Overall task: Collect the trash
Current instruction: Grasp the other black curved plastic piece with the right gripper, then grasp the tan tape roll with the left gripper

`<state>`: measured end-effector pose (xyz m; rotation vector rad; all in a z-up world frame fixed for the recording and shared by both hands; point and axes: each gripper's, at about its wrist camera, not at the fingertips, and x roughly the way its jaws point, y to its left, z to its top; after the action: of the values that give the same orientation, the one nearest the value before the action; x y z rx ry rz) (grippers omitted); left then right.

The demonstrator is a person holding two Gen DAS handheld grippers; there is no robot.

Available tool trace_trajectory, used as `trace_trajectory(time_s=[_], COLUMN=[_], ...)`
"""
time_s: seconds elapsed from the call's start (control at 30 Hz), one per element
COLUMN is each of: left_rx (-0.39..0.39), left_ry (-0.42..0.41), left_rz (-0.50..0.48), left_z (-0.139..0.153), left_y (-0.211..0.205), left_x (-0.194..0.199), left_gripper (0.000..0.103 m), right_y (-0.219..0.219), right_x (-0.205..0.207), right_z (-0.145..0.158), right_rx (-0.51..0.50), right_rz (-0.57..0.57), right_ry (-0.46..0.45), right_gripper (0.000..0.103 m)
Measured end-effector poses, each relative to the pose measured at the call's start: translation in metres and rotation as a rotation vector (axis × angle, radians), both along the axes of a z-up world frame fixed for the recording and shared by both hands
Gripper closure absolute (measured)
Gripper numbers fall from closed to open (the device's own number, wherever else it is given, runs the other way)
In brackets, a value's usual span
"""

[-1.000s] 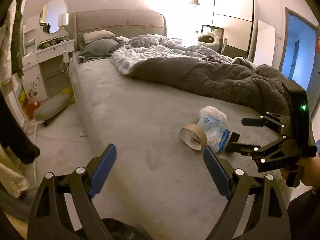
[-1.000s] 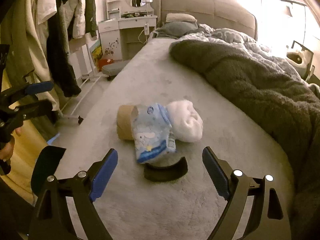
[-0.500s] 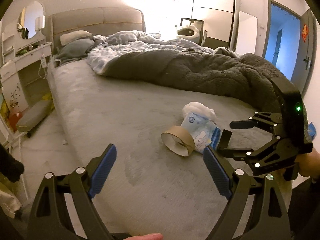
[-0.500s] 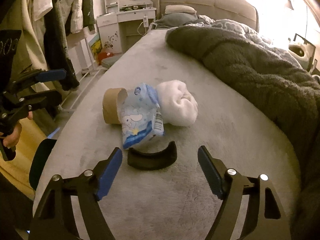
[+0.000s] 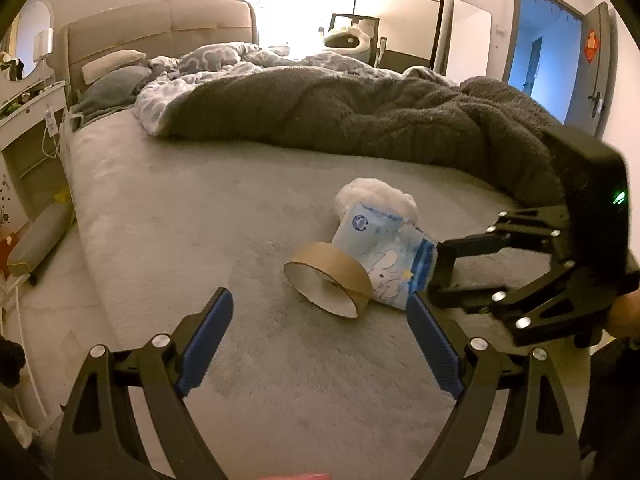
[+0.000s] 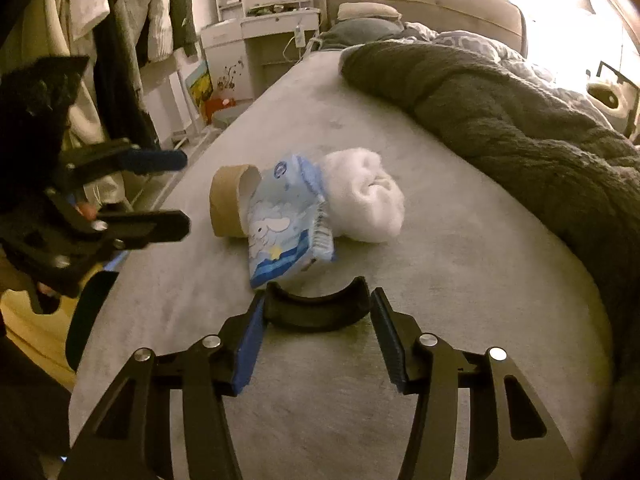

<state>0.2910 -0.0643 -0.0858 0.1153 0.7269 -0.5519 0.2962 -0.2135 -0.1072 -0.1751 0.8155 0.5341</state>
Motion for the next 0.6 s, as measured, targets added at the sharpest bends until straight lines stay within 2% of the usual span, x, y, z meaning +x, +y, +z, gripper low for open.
trace_trajectory(time_s=[0.17, 0.3, 0.47, 0.6], left_rx=[-0.009, -0.051, -0.172, -0.205], left_ry=[0.019, 0.061, 0.142, 0.173], left_rz=[0.013, 0.011, 0.006, 0.010], left_z=[-0.009, -0.017, -0.023, -0.025], left_y=[0.000, -0.001, 0.002, -0.003], left_x=[0.013, 0.022, 0.031, 0.034], left_gripper=[0.013, 0.015, 0.019, 0.027], right_y=[-0.016, -0.023, -0.026, -0.028], right_x=[0.001, 0.002, 0.002, 0.002], right_z=[0.002, 0.003, 0.001, 0.003], right_rx=[0.060, 0.087, 0.106, 0.118], right_rz=[-0.009, -0.013, -0.009, -0.010], right_ry=[0.020, 0.030, 0.041, 0.041], right_gripper=[0.053, 0.053, 0.053, 0.053])
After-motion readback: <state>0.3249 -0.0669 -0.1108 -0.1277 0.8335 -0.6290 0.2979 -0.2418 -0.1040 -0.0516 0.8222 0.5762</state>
